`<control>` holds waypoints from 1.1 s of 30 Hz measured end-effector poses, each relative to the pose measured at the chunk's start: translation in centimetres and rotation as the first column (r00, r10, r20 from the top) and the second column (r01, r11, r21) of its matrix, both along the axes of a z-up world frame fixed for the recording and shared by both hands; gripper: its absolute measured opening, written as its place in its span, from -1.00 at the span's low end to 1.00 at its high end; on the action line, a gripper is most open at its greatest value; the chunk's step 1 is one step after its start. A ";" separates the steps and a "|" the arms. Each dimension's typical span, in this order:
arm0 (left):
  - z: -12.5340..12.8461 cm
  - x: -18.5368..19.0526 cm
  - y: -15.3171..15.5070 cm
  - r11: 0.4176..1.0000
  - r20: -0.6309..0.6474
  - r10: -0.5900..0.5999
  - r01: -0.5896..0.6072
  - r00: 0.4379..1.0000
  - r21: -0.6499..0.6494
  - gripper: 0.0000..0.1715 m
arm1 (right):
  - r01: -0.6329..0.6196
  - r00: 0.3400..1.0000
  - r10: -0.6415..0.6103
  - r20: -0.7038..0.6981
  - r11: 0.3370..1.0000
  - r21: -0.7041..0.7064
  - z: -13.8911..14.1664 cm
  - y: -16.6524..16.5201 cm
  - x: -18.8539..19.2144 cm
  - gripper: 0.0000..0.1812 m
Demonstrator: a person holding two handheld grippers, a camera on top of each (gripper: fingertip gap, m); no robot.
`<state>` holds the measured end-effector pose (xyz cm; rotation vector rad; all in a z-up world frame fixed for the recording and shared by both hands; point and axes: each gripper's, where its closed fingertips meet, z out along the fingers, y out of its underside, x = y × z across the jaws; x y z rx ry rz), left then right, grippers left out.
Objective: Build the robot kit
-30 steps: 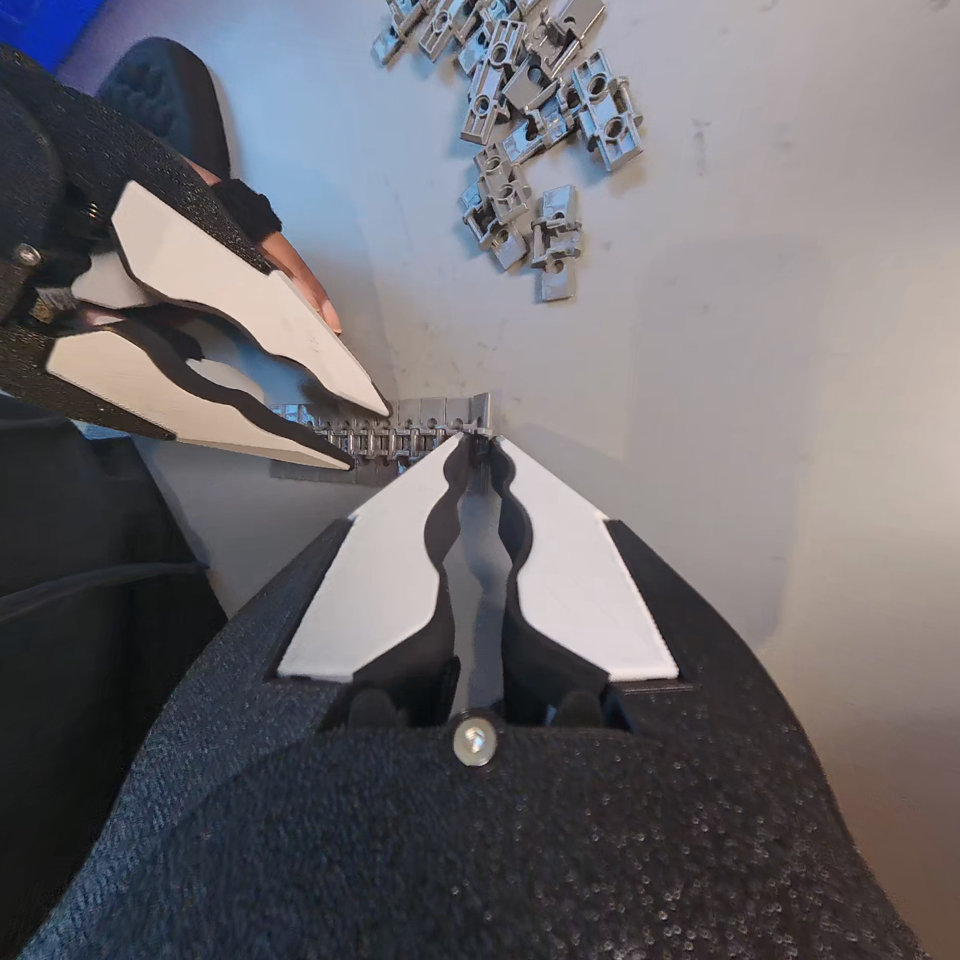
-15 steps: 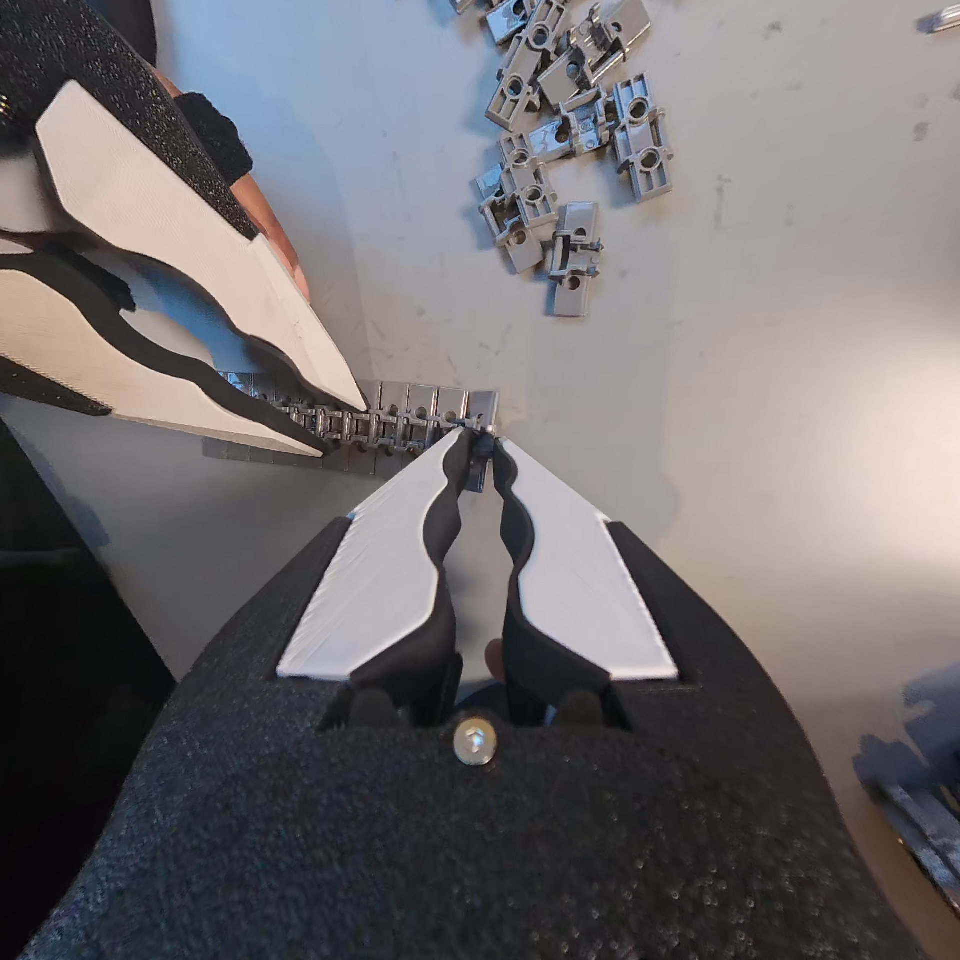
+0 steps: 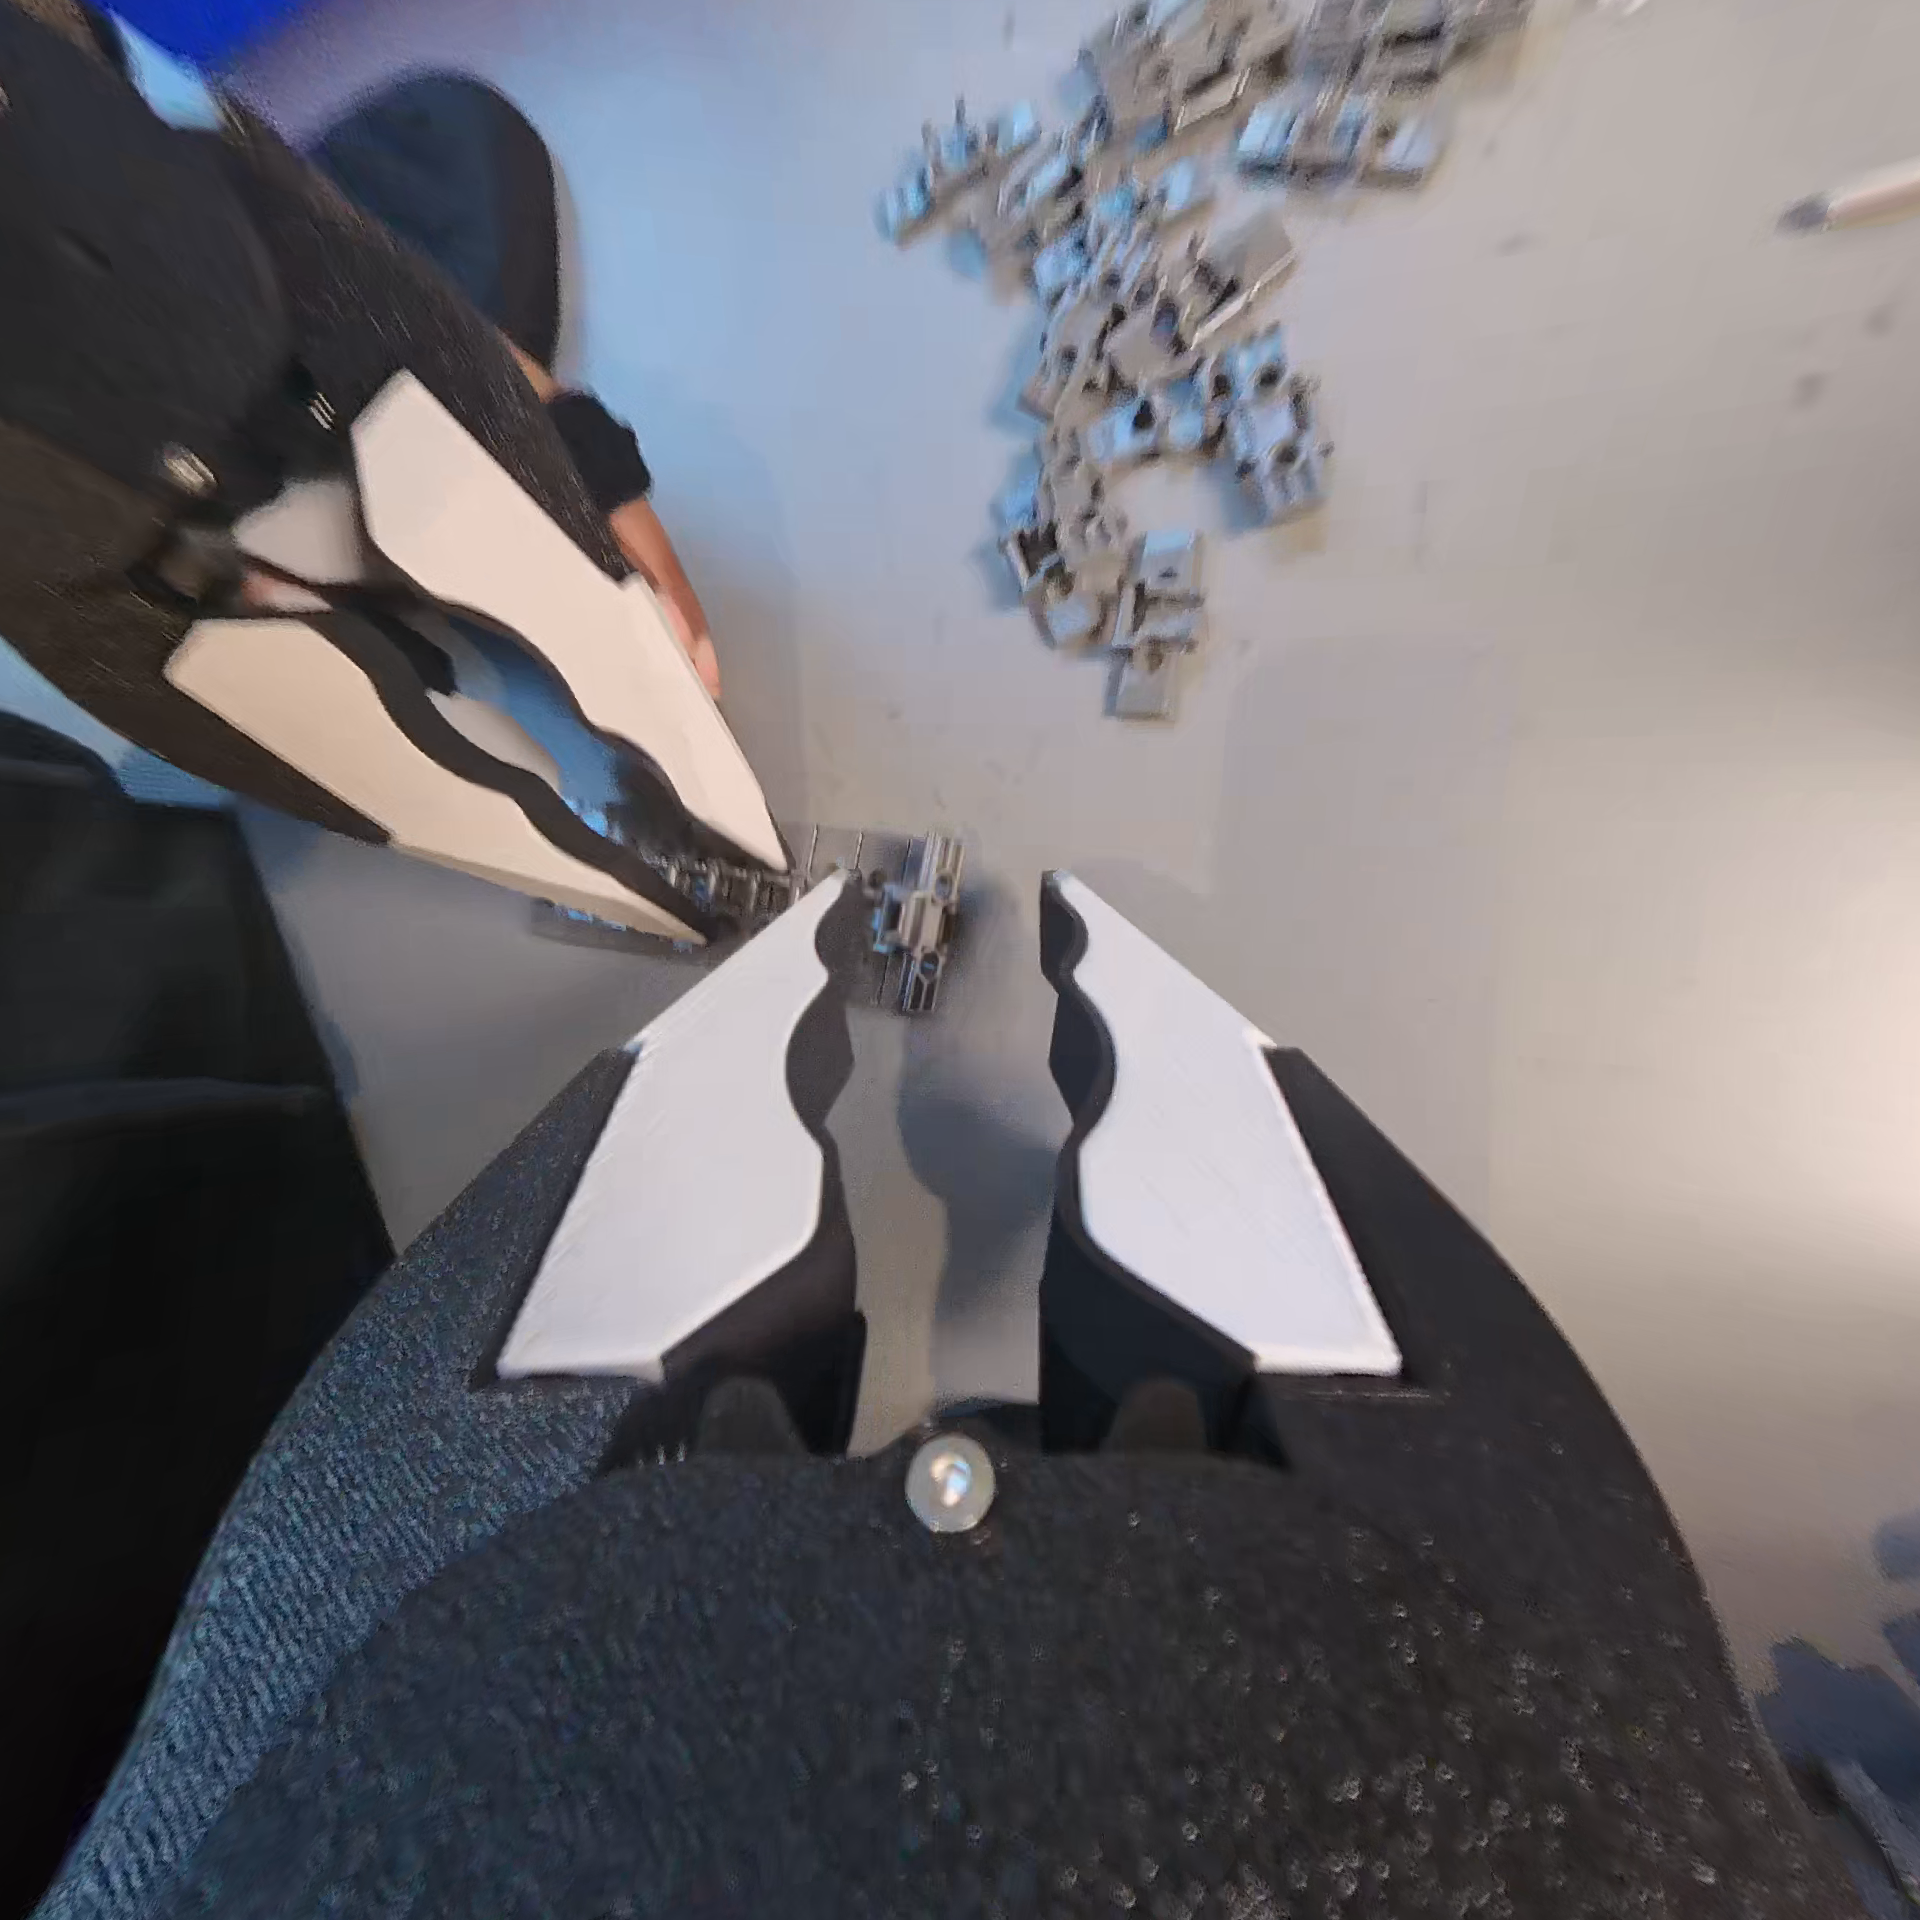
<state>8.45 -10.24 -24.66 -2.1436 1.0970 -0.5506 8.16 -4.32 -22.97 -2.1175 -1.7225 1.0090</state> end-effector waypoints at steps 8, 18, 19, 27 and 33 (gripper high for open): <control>0.1 -0.2 -0.2 0.998 0.026 -0.008 0.010 1.000 -0.056 -0.78 | -0.060 0.996 0.072 -0.050 0.977 0.204 1.0 1.8 -0.1 -0.72; 2.5 -6.7 3.9 0.981 0.119 0.195 -0.193 0.974 -0.024 -0.70 | -0.195 0.975 0.220 -0.017 0.895 0.402 -1.3 1.5 -4.6 -0.74; 2.3 -7.2 4.2 0.978 0.104 0.207 -0.206 0.973 -0.020 -0.70 | -0.201 0.975 0.224 -0.011 0.894 0.401 -1.4 1.6 -5.0 -0.73; 1.6 -8.2 4.6 0.976 0.063 0.216 -0.217 0.974 0.006 -0.70 | -0.253 0.966 0.256 0.039 0.899 0.357 -2.0 2.0 -6.3 -0.84; 2.1 -8.2 4.7 0.976 0.111 0.217 -0.217 0.970 -0.006 -0.70 | -0.276 0.955 0.297 -0.018 0.906 0.320 -0.1 1.2 -4.6 -0.93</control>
